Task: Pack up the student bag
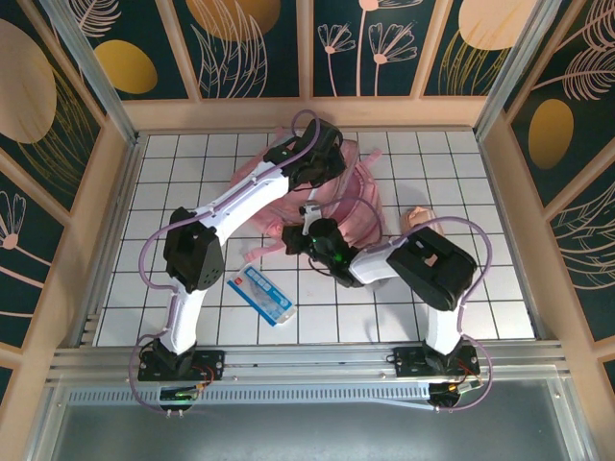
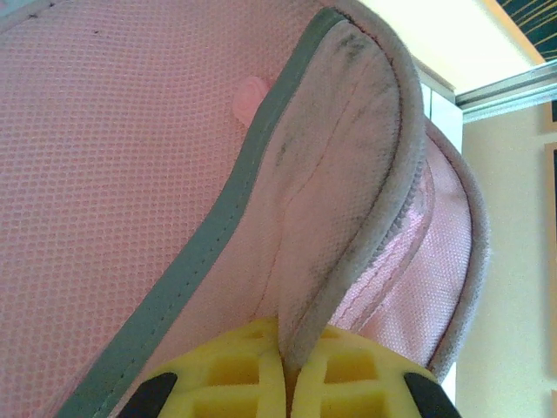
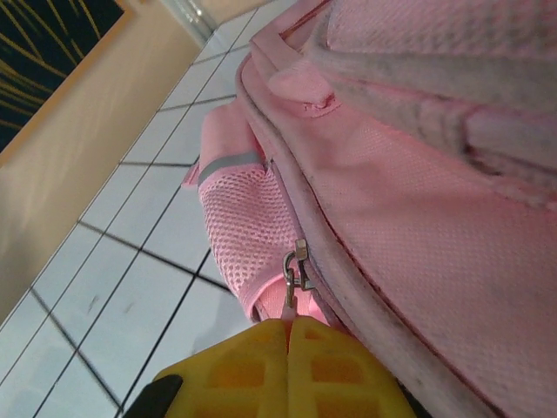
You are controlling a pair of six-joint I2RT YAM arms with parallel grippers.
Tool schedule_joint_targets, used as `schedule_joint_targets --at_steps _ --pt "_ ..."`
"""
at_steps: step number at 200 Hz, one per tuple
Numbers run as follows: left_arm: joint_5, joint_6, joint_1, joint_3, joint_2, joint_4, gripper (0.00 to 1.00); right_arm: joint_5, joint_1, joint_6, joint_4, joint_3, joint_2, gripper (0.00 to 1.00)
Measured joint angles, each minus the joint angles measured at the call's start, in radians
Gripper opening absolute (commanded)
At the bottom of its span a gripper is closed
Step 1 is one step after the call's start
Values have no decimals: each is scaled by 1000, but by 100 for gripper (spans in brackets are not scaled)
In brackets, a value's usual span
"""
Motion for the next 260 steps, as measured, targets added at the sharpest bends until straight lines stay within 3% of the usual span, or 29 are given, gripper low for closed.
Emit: schedule_joint_targets --at_steps 80,116,147,199,260 --pt "-56 -11 0 -1 0 0 0 66 3 36 242 144 224 0" --pt "-113 33 -8 17 0 -34 0 -13 -5 34 297 101 214 0" --pt "-171 47 -18 68 0 -92 0 -155 -35 29 298 -27 104 0" --pt "-169 17 -21 161 36 -98 0 -373 -138 -86 94 -159 -156 0" --pt "-163 -37 -35 294 179 -101 0 -349 -153 -180 -134 -92 -144 0"
